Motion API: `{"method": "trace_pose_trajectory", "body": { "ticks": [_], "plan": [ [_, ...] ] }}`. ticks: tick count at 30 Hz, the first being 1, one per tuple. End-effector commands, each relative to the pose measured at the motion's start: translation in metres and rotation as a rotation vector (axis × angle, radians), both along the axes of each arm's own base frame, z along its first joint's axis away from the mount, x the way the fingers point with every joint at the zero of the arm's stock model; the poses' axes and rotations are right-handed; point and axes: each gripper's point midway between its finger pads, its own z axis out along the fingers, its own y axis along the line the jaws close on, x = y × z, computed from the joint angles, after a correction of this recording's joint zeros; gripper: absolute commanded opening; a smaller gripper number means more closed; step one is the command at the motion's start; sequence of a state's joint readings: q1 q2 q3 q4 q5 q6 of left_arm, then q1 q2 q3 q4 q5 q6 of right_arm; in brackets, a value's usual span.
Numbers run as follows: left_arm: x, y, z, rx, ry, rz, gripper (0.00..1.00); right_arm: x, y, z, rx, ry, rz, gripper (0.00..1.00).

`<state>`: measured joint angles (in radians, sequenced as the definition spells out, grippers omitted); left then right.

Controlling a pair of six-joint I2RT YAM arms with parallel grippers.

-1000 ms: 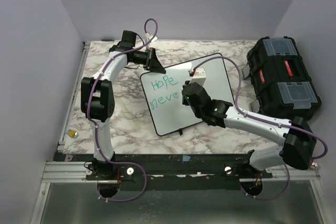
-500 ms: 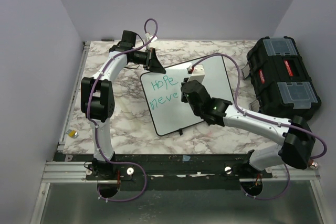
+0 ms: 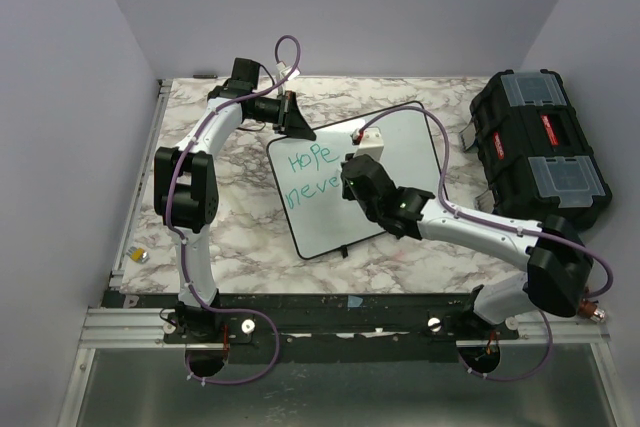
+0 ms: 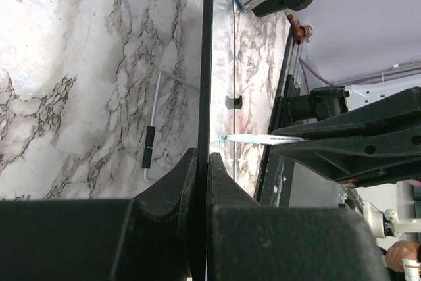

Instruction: Write a sentence on the whiteboard

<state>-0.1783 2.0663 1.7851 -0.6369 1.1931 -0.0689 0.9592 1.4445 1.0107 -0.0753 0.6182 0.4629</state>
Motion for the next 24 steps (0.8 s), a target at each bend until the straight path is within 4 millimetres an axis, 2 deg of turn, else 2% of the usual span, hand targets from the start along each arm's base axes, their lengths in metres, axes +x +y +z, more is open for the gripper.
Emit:
{"method": "trace_pose_trajectory", "body": {
  "ticks": [1, 12, 24],
  "plan": [
    [0.015, 0.004, 0.011, 0.047, -0.157, 0.032, 0.00, 0.000, 0.000, -0.017, -0.002, 0.030, 0.000, 0.01],
    [0.015, 0.004, 0.011, 0.046, -0.158, 0.032, 0.00, -0.007, -0.009, -0.030, -0.013, 0.066, -0.015, 0.01],
    [0.015, 0.004, 0.011, 0.048, -0.157, 0.033, 0.00, -0.030, -0.016, -0.050, 0.023, 0.166, 0.005, 0.01]
  ]
}}
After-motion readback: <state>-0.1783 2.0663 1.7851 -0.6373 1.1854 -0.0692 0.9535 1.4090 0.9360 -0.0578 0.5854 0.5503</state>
